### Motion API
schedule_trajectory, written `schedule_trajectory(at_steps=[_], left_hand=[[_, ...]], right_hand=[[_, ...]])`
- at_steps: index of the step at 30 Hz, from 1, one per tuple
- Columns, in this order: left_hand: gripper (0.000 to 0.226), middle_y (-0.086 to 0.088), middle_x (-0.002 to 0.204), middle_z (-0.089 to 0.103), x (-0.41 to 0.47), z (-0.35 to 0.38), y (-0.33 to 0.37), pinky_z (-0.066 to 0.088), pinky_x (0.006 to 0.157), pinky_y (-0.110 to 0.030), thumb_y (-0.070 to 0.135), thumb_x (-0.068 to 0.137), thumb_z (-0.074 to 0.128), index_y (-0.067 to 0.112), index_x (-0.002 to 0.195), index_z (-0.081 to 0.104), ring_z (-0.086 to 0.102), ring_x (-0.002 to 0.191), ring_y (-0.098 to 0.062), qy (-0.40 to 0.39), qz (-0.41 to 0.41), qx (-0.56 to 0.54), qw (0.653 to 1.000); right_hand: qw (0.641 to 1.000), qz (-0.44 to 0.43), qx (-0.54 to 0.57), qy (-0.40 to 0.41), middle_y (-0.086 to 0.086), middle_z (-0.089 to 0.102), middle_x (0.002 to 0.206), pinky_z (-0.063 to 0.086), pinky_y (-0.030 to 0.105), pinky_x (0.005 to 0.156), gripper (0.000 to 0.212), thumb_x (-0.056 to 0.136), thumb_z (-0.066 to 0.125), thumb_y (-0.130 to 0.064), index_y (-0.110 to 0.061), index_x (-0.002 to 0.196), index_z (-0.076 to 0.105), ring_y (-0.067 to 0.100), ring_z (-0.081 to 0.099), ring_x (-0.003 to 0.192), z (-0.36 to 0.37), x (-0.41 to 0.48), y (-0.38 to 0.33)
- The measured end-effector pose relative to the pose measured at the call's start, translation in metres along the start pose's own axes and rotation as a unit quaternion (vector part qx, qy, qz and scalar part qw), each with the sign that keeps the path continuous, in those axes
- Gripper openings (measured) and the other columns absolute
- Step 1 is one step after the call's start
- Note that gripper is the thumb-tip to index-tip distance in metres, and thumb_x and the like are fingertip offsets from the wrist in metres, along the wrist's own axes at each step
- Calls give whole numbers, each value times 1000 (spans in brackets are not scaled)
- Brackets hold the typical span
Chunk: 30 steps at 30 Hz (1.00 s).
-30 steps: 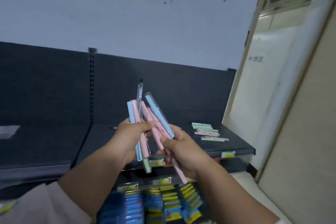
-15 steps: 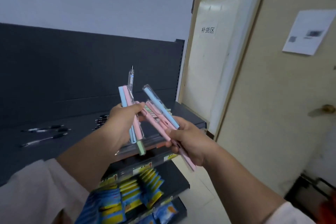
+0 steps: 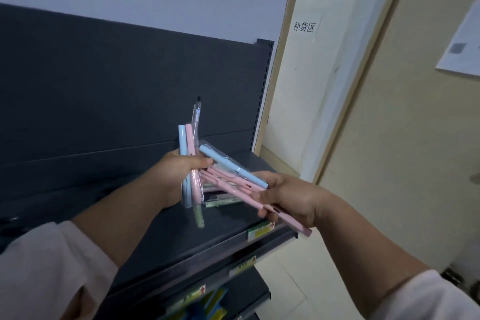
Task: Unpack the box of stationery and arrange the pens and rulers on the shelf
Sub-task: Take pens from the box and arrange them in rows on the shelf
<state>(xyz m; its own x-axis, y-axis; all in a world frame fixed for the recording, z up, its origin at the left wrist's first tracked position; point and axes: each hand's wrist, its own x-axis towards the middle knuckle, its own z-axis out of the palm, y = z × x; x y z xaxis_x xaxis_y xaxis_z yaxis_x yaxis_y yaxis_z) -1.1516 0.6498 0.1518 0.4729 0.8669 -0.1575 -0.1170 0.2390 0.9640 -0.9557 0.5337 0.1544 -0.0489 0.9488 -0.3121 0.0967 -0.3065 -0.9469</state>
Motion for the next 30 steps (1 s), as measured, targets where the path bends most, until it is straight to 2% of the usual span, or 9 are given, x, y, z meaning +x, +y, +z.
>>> schedule_trajectory(at_steps=[3, 4, 7, 12, 16, 18, 22, 26, 30], left_hand=[[15, -21, 89, 67, 21, 4, -13, 57, 81, -46, -5, 82, 65, 1, 95, 63, 67, 79, -31, 10, -29, 3, 1000], [16, -19, 89, 68, 28, 5, -17, 56, 83, -45, -3, 82, 66, 2, 96, 63, 67, 78, -29, 19, -36, 9, 999], [18, -16, 88, 69, 47, 7, -31, 57, 63, -32, -1, 83, 67, 7, 99, 63, 65, 69, -22, 62, -48, 1, 997], [27, -16, 92, 67, 74, 3, -52, 54, 73, -36, -2, 82, 68, 8, 106, 63, 62, 77, -25, 136, -65, -2, 989], [25, -17, 82, 62, 91, 2, -60, 55, 60, -32, -6, 82, 65, 2, 105, 59, 58, 65, -24, 213, -78, -6, 974], [24, -18, 83, 60, 99, 2, -61, 50, 60, -32, -8, 83, 62, 0, 104, 58, 55, 63, -24, 251, -74, -12, 965], [15, -20, 76, 60, 109, 11, -64, 49, 48, -24, -11, 85, 57, 0, 93, 53, 54, 57, -23, 317, -51, -23, 947], [15, -20, 76, 60, 112, 20, -68, 47, 41, -18, -14, 85, 55, -3, 96, 54, 54, 57, -22, 341, -55, -23, 938], [11, -17, 75, 62, 117, 23, -64, 48, 43, -20, -11, 86, 55, -1, 91, 56, 53, 58, -21, 345, -65, -6, 936]], right_hand=[[999, 17, -44, -18, 0, 68, 81, 46, 17, 44, 43, 94, 49, 3, -26, 122, 62, 11, 56, 59, -24, 26, 2], [998, 22, -49, -27, -1, 68, 81, 46, 17, 45, 43, 94, 48, 4, -26, 123, 62, 11, 55, 60, -32, 36, 3], [997, 30, -54, -48, 0, 68, 82, 44, 19, 47, 44, 93, 49, 4, -25, 122, 64, 11, 55, 60, -56, 68, 9], [990, 35, -117, -77, 3, 65, 81, 44, 22, 48, 40, 92, 53, 3, -26, 114, 69, 13, 54, 59, -97, 127, 19], [984, 47, -138, -106, 3, 67, 87, 45, 23, 50, 39, 92, 54, 2, -23, 120, 63, 11, 54, 57, -118, 171, 24], [969, 24, -210, -125, 2, 67, 95, 47, 23, 53, 37, 93, 55, -3, -29, 119, 60, 11, 54, 57, -123, 186, 25], [919, -18, -365, -148, 5, 61, 122, 50, 25, 67, 50, 91, 59, -9, -32, 134, 48, 12, 61, 79, -129, 210, 26], [866, -46, -468, -168, 2, 44, 140, 46, 16, 73, 75, 84, 70, -16, -28, 147, 32, 11, 51, 103, -135, 225, 19], [889, -17, -423, -174, 1, 51, 127, 52, 25, 73, 76, 85, 67, -16, -30, 148, 27, 16, 58, 100, -150, 229, 13]])
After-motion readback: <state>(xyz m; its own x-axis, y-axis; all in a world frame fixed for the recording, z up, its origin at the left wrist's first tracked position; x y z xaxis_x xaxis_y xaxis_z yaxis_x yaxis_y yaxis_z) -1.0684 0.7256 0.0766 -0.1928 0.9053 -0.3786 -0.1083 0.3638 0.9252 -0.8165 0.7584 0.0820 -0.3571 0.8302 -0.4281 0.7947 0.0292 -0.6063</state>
